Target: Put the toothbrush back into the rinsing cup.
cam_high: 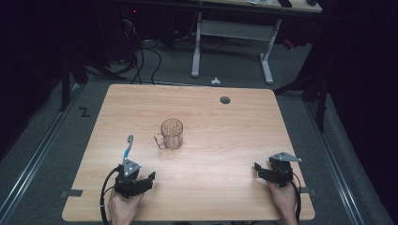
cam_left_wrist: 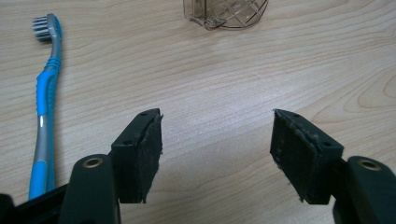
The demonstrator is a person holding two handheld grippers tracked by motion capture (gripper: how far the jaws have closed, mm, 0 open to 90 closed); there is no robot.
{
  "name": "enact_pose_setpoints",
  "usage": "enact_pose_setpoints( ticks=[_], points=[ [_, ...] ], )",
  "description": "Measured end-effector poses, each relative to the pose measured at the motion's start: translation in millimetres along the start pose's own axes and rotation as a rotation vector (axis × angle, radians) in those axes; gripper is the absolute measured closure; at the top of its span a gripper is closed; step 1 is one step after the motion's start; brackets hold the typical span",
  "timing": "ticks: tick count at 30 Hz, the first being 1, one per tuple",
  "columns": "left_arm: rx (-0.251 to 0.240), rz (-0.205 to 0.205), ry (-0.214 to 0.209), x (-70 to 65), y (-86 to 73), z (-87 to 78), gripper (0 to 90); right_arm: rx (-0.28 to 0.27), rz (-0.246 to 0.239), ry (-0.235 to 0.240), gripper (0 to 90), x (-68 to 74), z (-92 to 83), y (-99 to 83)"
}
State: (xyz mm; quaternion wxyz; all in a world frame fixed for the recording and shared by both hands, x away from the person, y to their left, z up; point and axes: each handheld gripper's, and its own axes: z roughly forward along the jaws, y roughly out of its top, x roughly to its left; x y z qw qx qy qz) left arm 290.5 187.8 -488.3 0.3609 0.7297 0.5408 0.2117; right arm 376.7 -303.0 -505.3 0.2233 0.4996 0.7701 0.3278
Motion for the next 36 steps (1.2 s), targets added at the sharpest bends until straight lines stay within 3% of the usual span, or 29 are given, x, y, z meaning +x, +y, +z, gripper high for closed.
enact_pose_setpoints(
  ticks=[4,10,26,31,36],
  points=[
    [-0.003,-0.004,-0.005,2.1,-1.4,-4.8,41.2,0.0,0.0,-0.001,30.1,0.0,0.0,0.0],
    [0.014,-0.013,0.007,9.0,-3.1,-11.5,43.2,0.0,0.0,-0.001,30.1,0.2,0.1,0.0],
    [0.015,-0.061,0.081,32.8,-7.1,-32.9,47.5,0.0,0.0,0.001,30.0,-0.1,0.0,0.0],
    [0.061,-0.076,0.127,41.9,-4.7,-35.6,47.5,0.0,0.0,0.001,30.0,0.0,0.0,0.0],
    [0.084,-0.074,0.145,50.7,-0.5,-38.3,47.3,-0.001,0.001,0.001,30.0,-0.1,0.0,0.0]
  ],
)
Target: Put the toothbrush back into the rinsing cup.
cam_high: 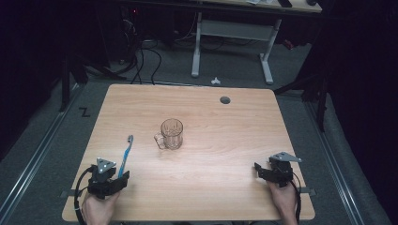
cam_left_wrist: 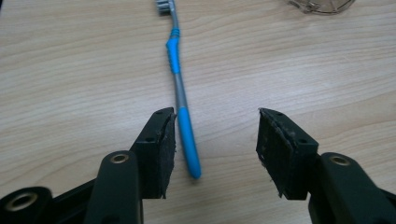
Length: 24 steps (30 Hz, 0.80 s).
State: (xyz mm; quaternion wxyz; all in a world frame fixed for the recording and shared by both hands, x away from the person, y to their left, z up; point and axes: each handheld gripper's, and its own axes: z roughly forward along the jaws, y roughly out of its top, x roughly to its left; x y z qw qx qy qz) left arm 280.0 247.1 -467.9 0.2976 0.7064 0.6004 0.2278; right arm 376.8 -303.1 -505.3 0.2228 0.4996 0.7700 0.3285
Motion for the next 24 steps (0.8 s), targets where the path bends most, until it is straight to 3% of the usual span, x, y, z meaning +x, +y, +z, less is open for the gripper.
enact_pose_setpoints(
  ticks=[7,12,24],
  points=[
    [0.014,-0.012,0.024,12.1,11.0,1.4,45.8,0.0,0.001,0.001,30.1,-0.1,0.0,0.0],
    [0.033,0.001,0.039,16.8,21.0,4.8,45.8,0.0,0.001,0.001,30.1,0.0,-0.1,-0.1],
    [0.073,0.014,0.034,20.5,43.9,21.8,45.1,0.0,0.001,0.002,30.0,-0.1,-0.2,-0.2]
  ],
)
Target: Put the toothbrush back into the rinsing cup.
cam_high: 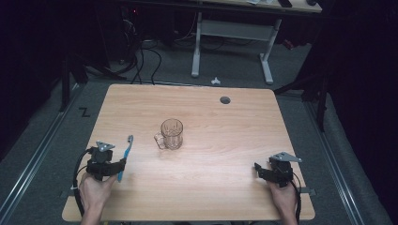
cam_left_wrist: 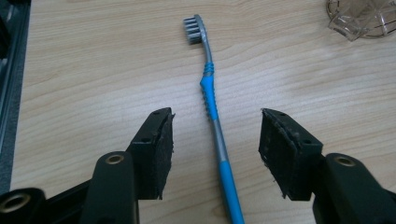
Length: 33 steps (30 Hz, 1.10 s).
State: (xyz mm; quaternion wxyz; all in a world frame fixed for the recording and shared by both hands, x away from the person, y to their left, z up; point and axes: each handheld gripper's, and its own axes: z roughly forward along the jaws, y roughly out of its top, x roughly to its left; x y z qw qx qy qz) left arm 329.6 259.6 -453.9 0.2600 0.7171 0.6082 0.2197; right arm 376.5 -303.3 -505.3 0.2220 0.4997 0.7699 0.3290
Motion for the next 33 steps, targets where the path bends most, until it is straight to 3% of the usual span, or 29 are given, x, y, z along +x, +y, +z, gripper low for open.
enact_pose_setpoints(
  ticks=[10,22,33],
  points=[
    [0.046,0.006,-0.001,2.6,13.2,13.5,48.6,0.0,0.0,0.0,30.0,-0.1,-0.1,-0.1],
    [0.075,0.042,0.0,1.4,35.5,23.4,51.4,0.0,0.0,0.0,30.0,-0.1,-0.2,-0.2],
    [0.12,0.037,0.014,0.9,49.0,40.9,54.1,-0.001,0.001,0.001,30.0,-0.2,-0.3,-0.3]
  ],
)
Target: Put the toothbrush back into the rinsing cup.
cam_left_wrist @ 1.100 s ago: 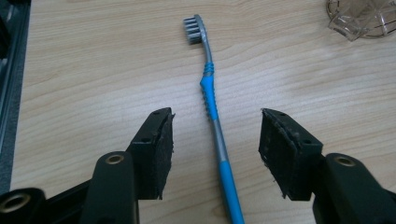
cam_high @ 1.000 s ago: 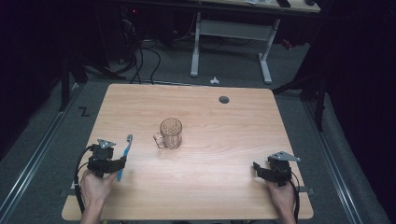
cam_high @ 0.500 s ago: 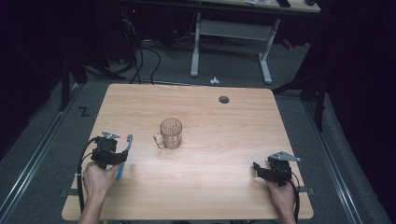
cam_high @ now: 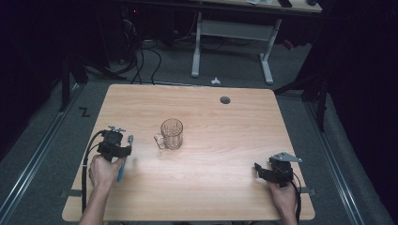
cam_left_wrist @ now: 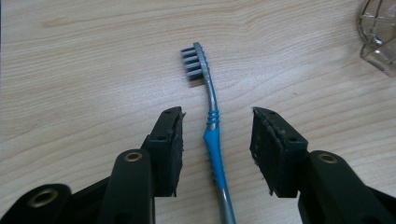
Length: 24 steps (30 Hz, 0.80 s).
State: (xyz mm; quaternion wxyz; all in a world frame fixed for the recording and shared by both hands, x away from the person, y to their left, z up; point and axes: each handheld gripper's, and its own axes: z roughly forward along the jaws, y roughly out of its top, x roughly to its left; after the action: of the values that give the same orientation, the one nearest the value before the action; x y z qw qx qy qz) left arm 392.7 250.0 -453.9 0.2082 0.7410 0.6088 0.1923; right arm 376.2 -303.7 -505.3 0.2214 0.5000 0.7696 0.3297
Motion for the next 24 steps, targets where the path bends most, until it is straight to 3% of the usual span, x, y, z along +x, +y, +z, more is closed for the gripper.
enact_pose_setpoints(
  ticks=[2,14,24],
  points=[
    [-0.008,0.001,0.003,-0.7,1.3,2.9,56.5,0.0,0.0,0.0,30.0,0.0,0.0,-0.1],
    [0.046,-0.014,0.011,2.8,3.7,21.6,62.8,0.0,-0.002,0.0,30.0,0.1,0.0,-0.1],
    [0.08,-0.017,-0.011,2.5,4.2,28.1,68.8,0.0,-0.002,0.0,30.1,0.0,-0.1,-0.1]
  ],
)
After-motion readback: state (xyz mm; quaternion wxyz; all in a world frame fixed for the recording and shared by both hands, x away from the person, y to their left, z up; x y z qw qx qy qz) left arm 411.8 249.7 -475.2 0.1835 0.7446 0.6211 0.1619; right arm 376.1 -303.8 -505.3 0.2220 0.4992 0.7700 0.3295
